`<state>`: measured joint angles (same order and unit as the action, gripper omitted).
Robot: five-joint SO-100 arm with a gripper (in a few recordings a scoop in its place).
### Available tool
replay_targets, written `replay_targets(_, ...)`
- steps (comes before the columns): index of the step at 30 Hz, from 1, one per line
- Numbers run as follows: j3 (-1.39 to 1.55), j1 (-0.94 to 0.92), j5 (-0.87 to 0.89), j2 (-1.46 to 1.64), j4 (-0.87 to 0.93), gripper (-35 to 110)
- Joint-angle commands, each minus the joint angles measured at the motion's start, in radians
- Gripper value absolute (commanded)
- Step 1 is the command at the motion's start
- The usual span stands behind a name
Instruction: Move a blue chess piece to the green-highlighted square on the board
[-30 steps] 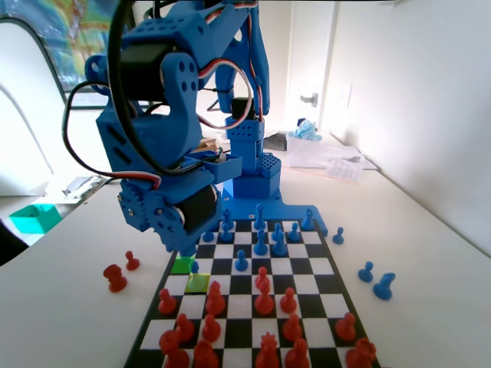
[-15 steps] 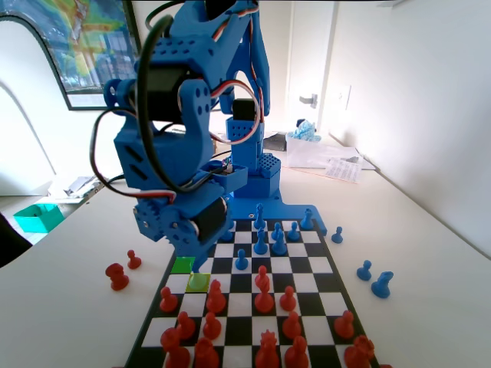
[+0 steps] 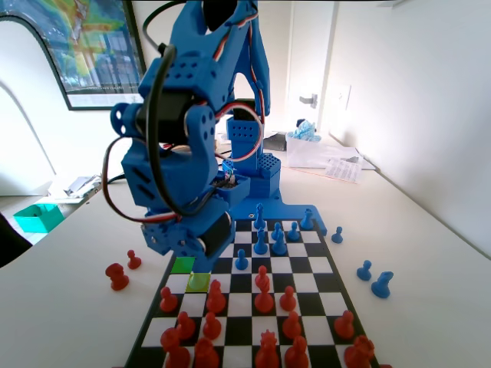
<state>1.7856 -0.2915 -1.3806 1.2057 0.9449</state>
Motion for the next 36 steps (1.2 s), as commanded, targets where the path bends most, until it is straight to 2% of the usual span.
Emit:
replay_targets(1,-0.052,-0.017,-0.003,0.026,0.009,12)
replay_targets(33,-0.008,-0.023,-0.066,0.026,-0.017,1)
replay_targets(36,-0.029,-0.023,-0.066,0.034,0.026,1)
